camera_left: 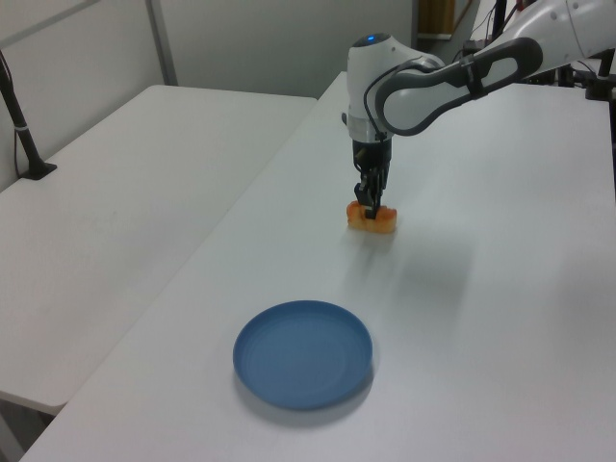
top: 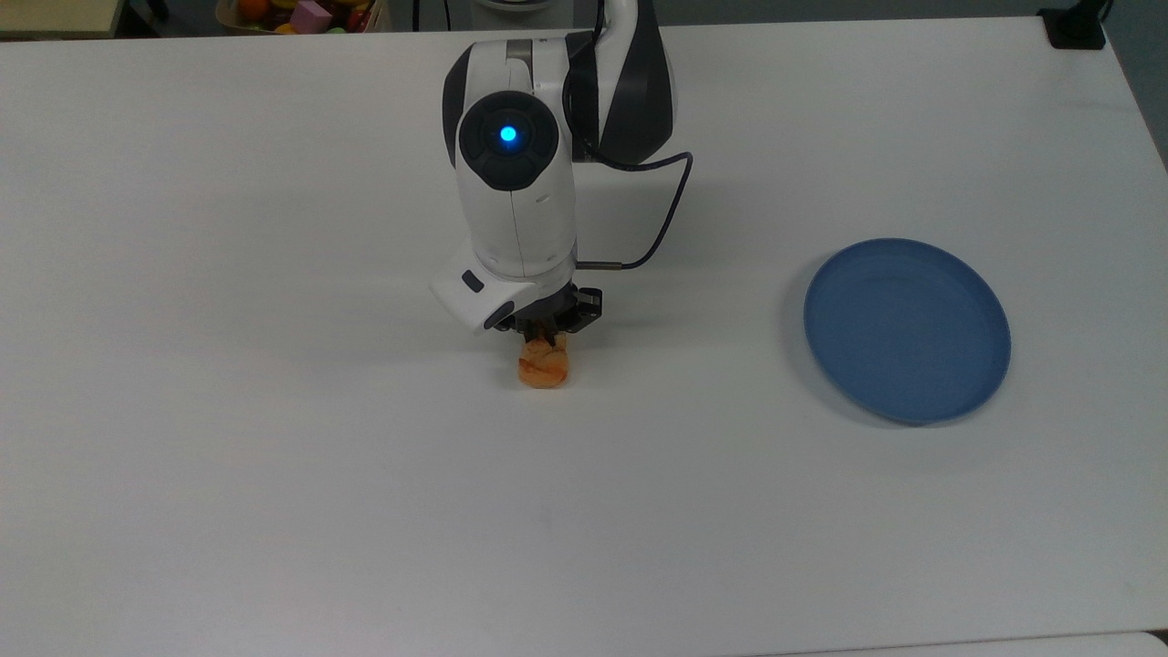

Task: Put the bread on the table
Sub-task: 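Lower the bread roll onto the bare table and open the gripper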

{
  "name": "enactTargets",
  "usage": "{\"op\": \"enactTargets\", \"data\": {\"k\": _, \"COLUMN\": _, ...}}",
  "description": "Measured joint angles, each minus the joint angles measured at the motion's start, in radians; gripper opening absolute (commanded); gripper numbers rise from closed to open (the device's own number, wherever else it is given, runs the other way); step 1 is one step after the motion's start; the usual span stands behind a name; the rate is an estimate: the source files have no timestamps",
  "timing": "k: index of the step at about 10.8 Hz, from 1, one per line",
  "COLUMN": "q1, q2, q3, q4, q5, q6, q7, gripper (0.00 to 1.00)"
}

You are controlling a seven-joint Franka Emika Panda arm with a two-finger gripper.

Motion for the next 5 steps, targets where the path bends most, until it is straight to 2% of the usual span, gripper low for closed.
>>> {"op": "enactTargets", "data": {"k": 2, "q1": 0.001, "q2": 0.011, "q3": 0.0, "q4": 0.0, "q5": -0.004, "q6": 0.0, "q7": 0.0, "gripper": 1.0}}
{"op": "enactTargets", "data": {"k": 5, "q1": 0.015, "q2": 0.021, "q3": 0.0, "q4": -0.001, "q5": -0.013, "q6": 0.0, "q7": 0.0, "gripper": 1.0}}
